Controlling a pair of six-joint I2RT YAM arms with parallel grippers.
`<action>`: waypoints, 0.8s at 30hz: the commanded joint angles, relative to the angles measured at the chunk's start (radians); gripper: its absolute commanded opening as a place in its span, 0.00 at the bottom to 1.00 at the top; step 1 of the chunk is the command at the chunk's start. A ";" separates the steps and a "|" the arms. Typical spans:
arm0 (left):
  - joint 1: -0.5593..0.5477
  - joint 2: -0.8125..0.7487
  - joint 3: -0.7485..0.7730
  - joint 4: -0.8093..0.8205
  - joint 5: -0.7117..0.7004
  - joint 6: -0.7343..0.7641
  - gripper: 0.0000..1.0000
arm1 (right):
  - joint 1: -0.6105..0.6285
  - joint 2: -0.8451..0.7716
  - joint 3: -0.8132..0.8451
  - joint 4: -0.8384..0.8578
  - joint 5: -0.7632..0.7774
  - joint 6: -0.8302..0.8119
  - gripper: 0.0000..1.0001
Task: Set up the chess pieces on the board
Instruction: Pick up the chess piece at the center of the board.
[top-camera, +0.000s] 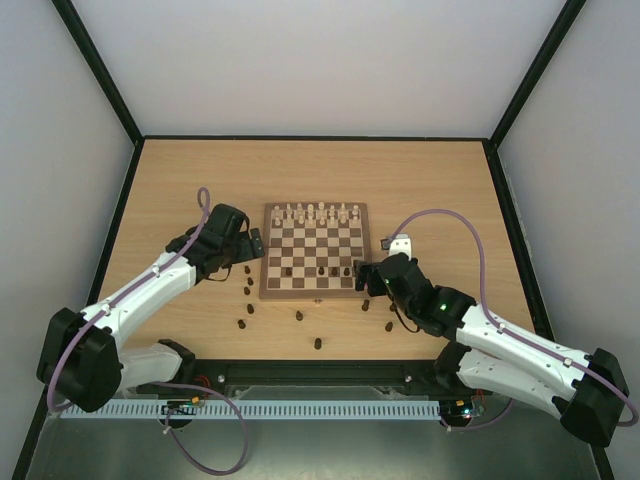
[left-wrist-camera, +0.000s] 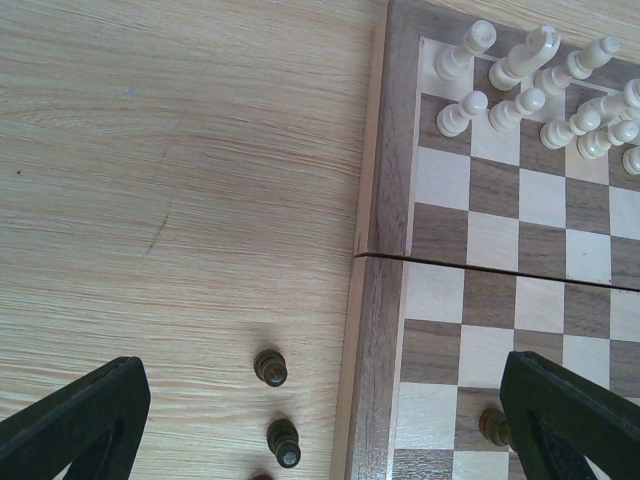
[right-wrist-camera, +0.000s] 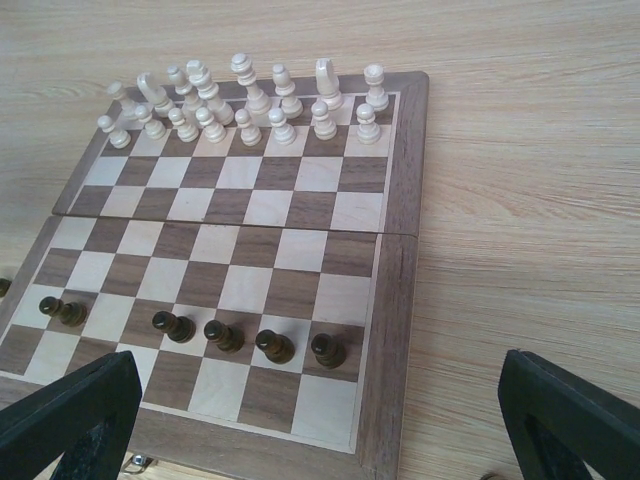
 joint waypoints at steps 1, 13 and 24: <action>0.004 -0.005 0.016 0.002 0.001 -0.002 0.99 | 0.002 -0.001 -0.016 0.012 0.038 0.018 0.99; 0.005 -0.012 0.013 0.035 0.004 0.000 0.99 | 0.002 0.015 -0.021 0.024 0.022 0.015 0.99; 0.012 0.021 0.024 -0.032 -0.049 -0.025 0.99 | 0.002 0.010 -0.025 0.030 0.014 0.014 0.99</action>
